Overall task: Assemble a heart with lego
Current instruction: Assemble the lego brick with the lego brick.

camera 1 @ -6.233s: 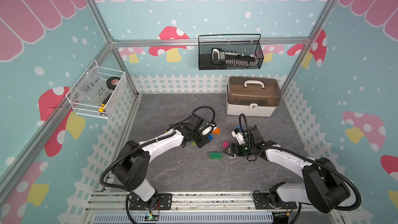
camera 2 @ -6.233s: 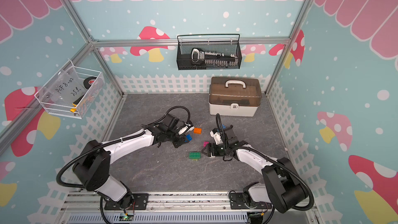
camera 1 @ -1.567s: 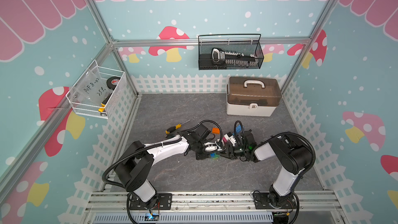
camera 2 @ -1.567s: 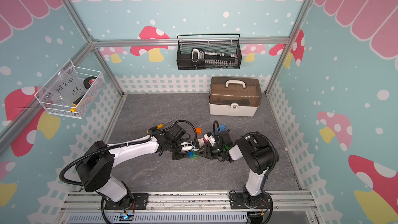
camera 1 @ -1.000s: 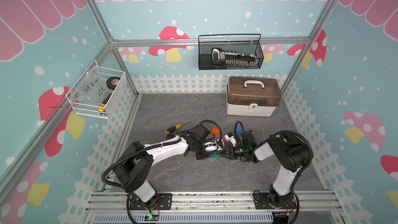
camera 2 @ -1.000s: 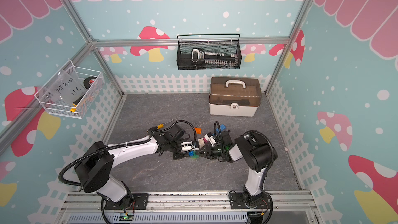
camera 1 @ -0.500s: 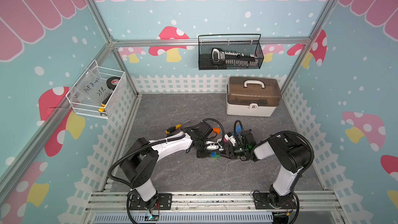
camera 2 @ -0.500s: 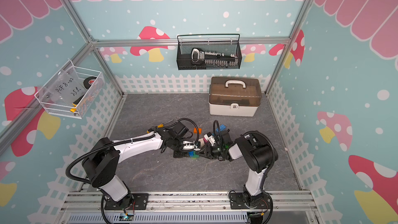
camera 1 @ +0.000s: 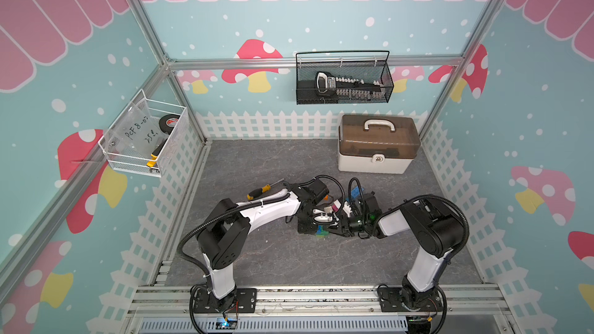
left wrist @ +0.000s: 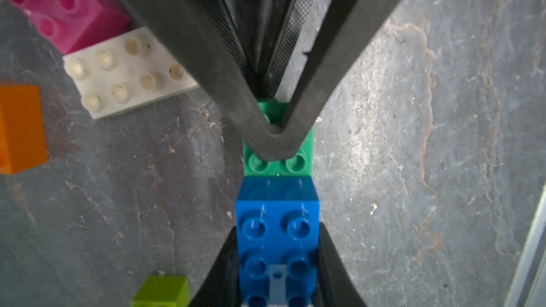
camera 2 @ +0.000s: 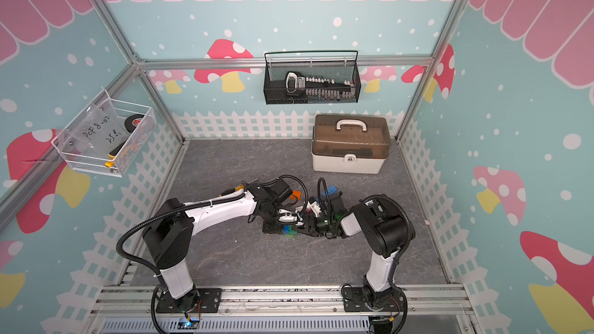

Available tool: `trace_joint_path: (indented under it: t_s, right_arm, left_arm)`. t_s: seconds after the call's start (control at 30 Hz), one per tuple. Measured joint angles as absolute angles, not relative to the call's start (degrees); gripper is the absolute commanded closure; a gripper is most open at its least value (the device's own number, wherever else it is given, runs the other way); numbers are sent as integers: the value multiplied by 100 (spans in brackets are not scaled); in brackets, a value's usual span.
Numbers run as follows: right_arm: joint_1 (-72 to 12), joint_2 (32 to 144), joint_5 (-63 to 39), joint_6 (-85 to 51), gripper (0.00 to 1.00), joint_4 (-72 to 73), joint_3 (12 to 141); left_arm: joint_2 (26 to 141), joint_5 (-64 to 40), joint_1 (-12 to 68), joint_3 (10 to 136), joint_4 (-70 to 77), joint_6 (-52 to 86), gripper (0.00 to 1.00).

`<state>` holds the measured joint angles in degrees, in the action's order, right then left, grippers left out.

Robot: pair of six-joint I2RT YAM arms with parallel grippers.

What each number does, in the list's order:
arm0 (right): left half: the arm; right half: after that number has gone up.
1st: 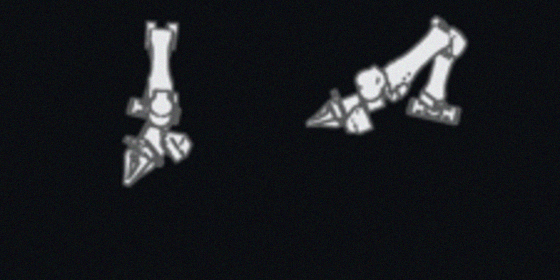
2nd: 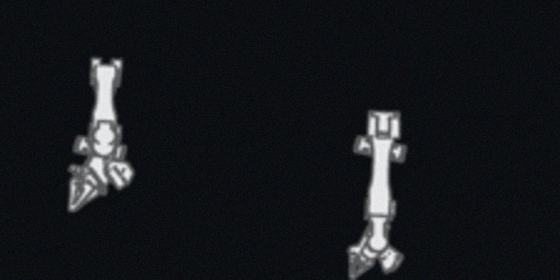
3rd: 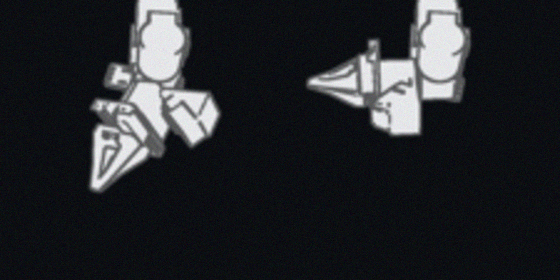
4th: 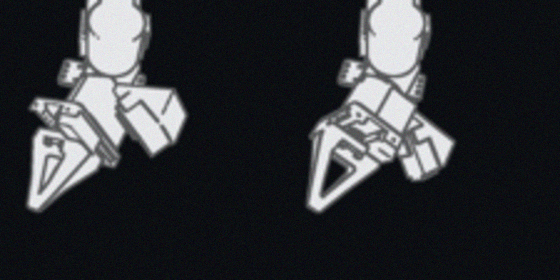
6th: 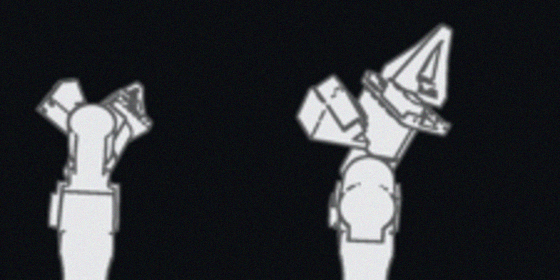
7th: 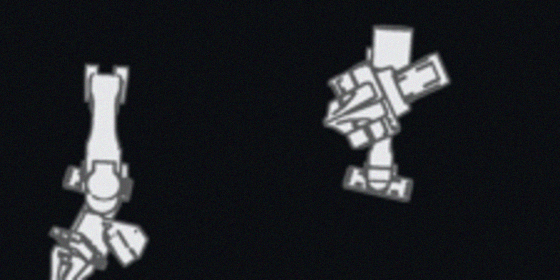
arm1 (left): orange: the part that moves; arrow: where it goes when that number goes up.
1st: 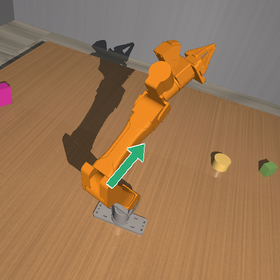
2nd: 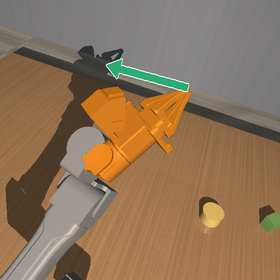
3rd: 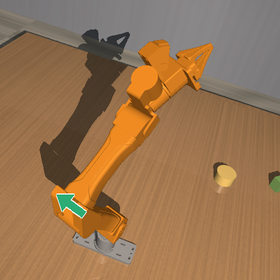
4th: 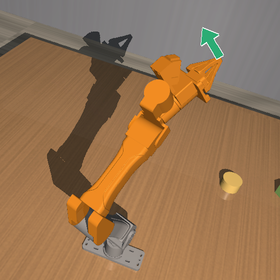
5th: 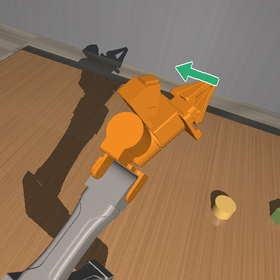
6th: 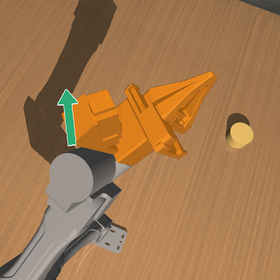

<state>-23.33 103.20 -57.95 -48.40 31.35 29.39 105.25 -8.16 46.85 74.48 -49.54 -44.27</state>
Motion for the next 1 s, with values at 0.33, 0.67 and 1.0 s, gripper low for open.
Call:
trace_joint_path:
  t_s: [0.33,0.67,1.0]
  right_arm:
    - [-2119,9577,-5382,-4466,32,2217,2934]
    - [-1175,8287,-4842,-3395,27,-82,3041]
    - [-1050,8197,-4569,-2932,25,-998,3214]
  left_arm:
    - [10429,-770,4694,7334,-4829,-4307,100]
    - [10320,-760,4689,7196,-4674,-4281,89]
    - [10173,-766,4630,7004,-4442,-4281,72]
